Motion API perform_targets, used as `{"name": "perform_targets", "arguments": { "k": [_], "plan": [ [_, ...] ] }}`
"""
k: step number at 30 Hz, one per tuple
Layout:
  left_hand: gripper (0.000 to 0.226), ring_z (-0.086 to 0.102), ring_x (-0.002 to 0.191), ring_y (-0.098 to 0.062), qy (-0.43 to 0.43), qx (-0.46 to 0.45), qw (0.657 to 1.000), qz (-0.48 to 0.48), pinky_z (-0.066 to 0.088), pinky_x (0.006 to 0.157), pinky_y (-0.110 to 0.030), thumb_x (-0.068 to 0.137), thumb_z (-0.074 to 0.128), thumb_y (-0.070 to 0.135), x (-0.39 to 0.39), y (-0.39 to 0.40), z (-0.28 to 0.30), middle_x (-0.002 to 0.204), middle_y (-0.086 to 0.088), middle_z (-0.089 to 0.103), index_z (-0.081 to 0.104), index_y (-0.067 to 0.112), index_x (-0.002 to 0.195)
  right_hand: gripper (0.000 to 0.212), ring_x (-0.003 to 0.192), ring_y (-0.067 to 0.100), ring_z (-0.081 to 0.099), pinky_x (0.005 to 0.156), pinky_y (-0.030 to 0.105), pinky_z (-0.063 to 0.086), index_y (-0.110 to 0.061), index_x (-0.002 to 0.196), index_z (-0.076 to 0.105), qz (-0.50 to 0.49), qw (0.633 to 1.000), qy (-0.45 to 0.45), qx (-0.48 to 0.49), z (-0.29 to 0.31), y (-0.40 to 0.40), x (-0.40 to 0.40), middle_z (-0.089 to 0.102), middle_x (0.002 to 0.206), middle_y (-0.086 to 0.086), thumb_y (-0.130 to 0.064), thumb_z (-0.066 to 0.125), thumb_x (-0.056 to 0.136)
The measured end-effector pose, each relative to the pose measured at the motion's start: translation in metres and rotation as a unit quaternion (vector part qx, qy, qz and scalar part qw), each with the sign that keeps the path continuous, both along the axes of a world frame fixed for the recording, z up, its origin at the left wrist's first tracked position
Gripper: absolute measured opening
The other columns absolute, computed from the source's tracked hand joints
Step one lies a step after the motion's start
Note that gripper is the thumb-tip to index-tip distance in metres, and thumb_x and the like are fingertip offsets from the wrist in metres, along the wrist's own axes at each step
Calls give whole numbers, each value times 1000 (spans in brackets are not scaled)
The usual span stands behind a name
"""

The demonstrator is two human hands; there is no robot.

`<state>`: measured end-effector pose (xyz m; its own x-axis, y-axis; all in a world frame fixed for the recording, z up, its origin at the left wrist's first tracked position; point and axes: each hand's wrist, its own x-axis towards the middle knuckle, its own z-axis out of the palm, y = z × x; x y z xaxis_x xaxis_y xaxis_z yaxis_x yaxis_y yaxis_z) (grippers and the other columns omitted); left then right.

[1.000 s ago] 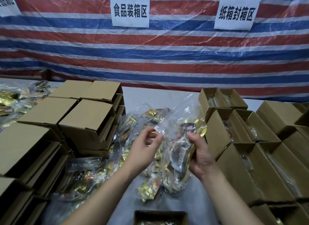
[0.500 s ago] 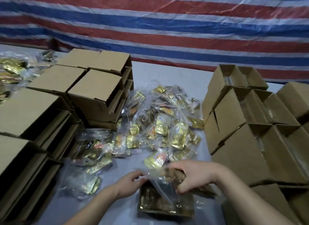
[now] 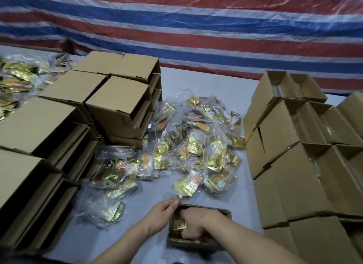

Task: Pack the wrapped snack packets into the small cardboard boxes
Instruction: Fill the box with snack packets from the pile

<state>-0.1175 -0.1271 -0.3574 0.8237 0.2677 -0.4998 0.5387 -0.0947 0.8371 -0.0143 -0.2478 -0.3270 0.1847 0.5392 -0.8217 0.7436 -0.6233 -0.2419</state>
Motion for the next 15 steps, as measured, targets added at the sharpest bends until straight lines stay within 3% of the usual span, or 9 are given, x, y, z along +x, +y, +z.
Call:
{"name": "perform_targets", "arguments": {
  "k": [3, 6, 9, 12, 15],
  "plan": [
    [28, 58, 107, 2, -7, 39, 999, 7, 37, 84, -1, 103, 48, 31, -1, -2, -5, 112, 14, 67, 70, 20, 117, 68, 117, 40, 56, 100, 44, 48, -14, 146, 33, 4, 999, -23, 49, -21, -4, -9, 56, 131, 18, -25, 66, 87],
    [25, 61, 98, 8, -10, 44, 999, 13, 40, 82, -4, 102, 49, 33, -3, -3, -7, 103, 15, 71, 72, 25, 108, 77, 122, 40, 53, 102, 45, 46, -19, 152, 26, -5, 997, -35, 75, -40, -15, -13, 51, 137, 18, -23, 67, 88],
    [23, 62, 96, 6, -17, 46, 998, 27, 42, 80, -7, 102, 50, 31, -3, -3, -8, 100, 12, 72, 72, 24, 103, 81, 129, 30, 51, 110, 38, 41, -31, 151, 30, -102, 989, 25, 100, -42, -20, -10, 52, 142, 4, -31, 72, 82],
    [21, 63, 94, 5, -27, 40, 999, 23, 42, 78, -6, 102, 52, 28, 0, -4, -7, 97, 12, 72, 72, 24, 101, 78, 125, 19, 54, 108, 30, 41, -29, 146, 42, -194, 967, 132, 103, -25, -24, 2, 57, 136, -5, -32, 79, 77],
    [20, 62, 95, 10, -36, 48, 998, 3, 43, 81, -8, 102, 52, 29, 3, -9, -6, 98, 15, 71, 72, 27, 103, 78, 125, 10, 52, 108, 27, 40, -27, 146, 44, -195, 964, 154, 92, -3, -35, 17, 54, 140, -10, -45, 78, 79]
  ]
}}
